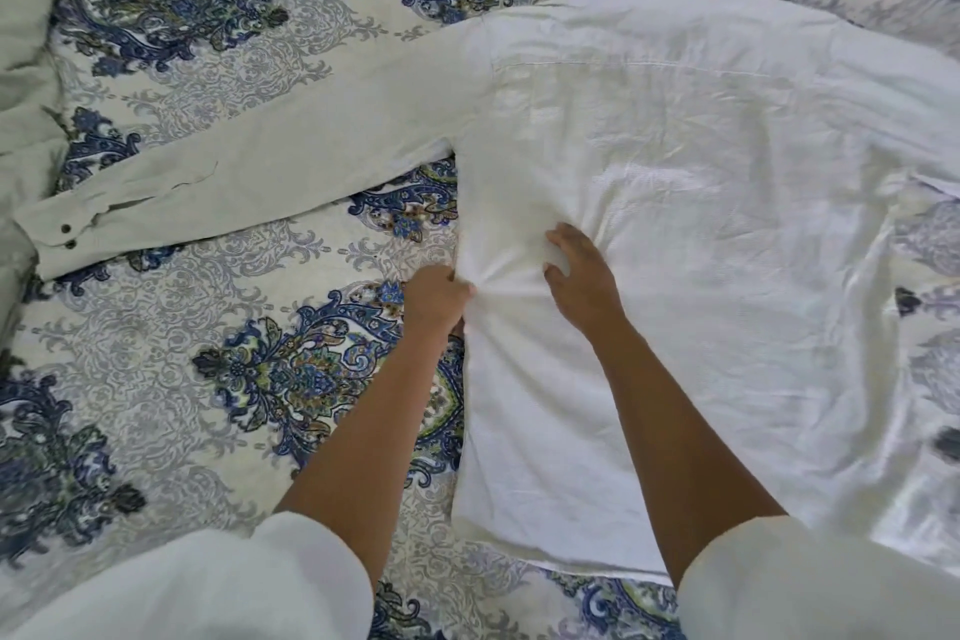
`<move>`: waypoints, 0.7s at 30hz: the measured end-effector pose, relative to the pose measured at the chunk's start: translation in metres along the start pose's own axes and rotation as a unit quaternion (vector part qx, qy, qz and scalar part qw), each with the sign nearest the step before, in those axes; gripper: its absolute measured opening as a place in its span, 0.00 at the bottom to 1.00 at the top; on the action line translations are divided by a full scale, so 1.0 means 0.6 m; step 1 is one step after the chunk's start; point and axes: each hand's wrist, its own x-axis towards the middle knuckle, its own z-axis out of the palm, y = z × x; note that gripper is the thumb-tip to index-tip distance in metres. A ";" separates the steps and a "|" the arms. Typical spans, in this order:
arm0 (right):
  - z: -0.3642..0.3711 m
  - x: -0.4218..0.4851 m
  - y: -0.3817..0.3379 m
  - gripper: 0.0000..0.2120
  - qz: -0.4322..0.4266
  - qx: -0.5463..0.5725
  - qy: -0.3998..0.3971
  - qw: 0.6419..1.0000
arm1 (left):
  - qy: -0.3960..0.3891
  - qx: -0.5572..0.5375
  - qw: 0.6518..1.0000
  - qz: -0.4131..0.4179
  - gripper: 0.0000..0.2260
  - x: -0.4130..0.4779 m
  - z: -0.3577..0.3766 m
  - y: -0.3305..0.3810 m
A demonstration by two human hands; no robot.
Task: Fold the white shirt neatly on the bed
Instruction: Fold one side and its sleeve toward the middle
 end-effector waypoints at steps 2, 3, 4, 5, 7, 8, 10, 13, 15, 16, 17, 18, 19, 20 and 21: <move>-0.008 -0.010 0.012 0.21 0.000 -0.012 -0.006 1.000 | 0.023 -0.043 0.999 -0.019 0.05 0.010 -0.001 -0.010; -0.013 -0.014 0.017 0.21 0.002 -0.011 -0.011 1.000 | 0.031 -0.054 0.998 -0.022 0.07 0.009 0.000 -0.014; -0.019 -0.018 0.019 0.21 0.008 -0.003 -0.014 1.000 | 0.030 -0.063 0.997 -0.022 0.09 0.006 0.001 -0.018; -0.024 -0.022 0.019 0.21 0.015 0.010 -0.018 1.000 | 0.019 -0.069 0.997 -0.023 0.12 -0.002 0.002 -0.021; -0.030 -0.026 0.018 0.20 0.023 0.032 -0.020 0.999 | -0.024 -0.082 0.996 -0.025 0.15 -0.031 0.001 -0.020; -0.031 -0.029 0.018 0.20 0.024 0.038 -0.019 0.999 | -0.054 -0.096 0.993 -0.032 0.13 -0.049 0.001 -0.022; -0.031 -0.036 0.019 0.20 0.026 0.050 -0.019 0.998 | -0.093 -0.142 0.983 -0.065 0.03 -0.079 0.003 -0.036; -0.031 -0.054 0.028 0.20 0.024 0.041 -0.026 0.999 | -0.047 -0.221 0.968 -0.114 0.05 -0.095 0.005 -0.068; -0.030 -0.066 0.038 0.20 0.014 0.015 -0.030 0.999 | -0.013 -0.258 0.958 -0.123 0.05 -0.102 0.004 -0.076; -0.029 -0.071 0.042 0.20 0.012 0.006 -0.031 0.999 | -0.007 -0.262 0.957 -0.123 0.05 -0.106 0.005 -0.077; -0.029 -0.074 0.045 0.20 0.013 0.000 -0.032 0.999 | -0.011 -0.260 0.958 -0.120 0.05 -0.113 0.006 -0.076; -0.029 -0.078 0.047 0.21 0.016 -0.002 -0.035 0.999 | -0.020 -0.262 0.958 -0.117 0.05 -0.124 0.008 -0.078; -0.030 -0.082 0.047 0.21 0.018 -0.002 -0.038 0.999 | -0.036 -0.251 0.960 -0.117 0.04 -0.136 0.008 -0.084; -0.030 -0.085 0.047 0.21 0.017 -0.003 -0.041 0.999 | -0.052 -0.231 0.964 -0.119 0.05 -0.146 0.009 -0.097; -0.030 -0.088 0.046 0.21 0.016 -0.006 -0.044 0.999 | -0.064 -0.199 0.970 -0.125 0.06 -0.156 0.010 -0.114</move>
